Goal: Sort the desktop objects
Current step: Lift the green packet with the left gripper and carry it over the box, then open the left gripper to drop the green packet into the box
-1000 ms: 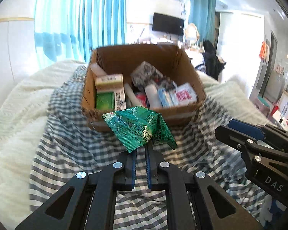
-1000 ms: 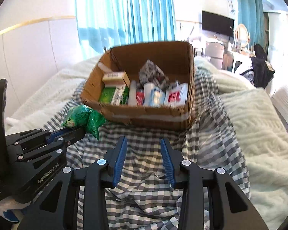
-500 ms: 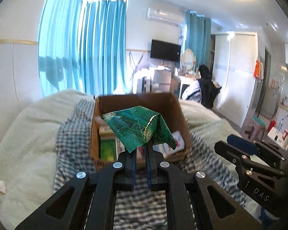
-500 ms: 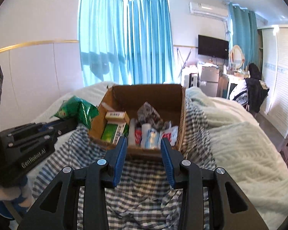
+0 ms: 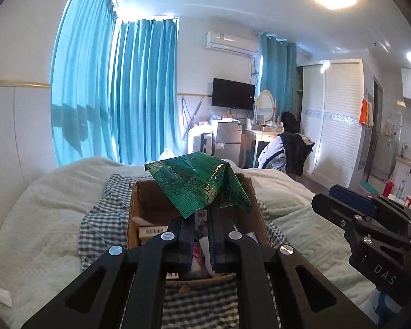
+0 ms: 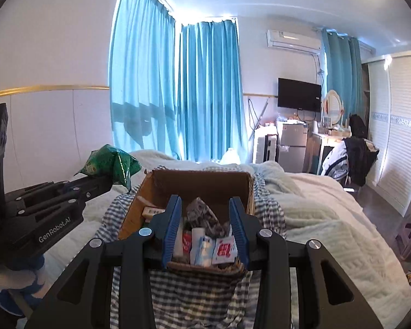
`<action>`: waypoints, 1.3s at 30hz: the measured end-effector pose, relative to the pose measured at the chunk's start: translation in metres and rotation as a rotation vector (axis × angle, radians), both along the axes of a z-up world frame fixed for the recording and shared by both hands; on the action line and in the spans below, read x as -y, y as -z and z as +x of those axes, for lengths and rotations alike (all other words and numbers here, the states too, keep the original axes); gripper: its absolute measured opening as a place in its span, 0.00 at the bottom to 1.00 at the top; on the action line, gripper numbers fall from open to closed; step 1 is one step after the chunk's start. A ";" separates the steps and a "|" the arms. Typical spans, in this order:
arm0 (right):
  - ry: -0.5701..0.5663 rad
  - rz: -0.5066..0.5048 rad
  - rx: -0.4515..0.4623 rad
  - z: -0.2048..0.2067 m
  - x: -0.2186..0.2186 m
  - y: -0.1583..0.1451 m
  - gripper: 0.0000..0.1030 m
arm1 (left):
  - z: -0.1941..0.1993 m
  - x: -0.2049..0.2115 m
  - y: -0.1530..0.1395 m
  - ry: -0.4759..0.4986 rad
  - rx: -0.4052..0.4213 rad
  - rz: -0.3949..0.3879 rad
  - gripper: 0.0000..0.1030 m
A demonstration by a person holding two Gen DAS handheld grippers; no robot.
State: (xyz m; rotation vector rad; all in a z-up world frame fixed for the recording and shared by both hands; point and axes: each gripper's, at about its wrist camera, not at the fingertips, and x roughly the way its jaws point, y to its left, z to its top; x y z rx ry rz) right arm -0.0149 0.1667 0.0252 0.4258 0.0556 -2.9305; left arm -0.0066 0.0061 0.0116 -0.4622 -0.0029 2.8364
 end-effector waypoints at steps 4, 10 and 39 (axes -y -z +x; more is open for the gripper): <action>-0.002 0.005 -0.021 -0.012 0.004 -0.008 0.35 | -0.012 -0.003 -0.004 0.006 -0.013 -0.003 0.08; -0.004 0.006 -0.024 -0.035 0.010 -0.009 0.35 | -0.037 -0.007 -0.003 0.014 -0.008 -0.006 0.08; -0.012 -0.007 0.239 -0.208 0.004 0.102 0.35 | -0.197 -0.027 0.115 0.010 0.305 -0.039 0.08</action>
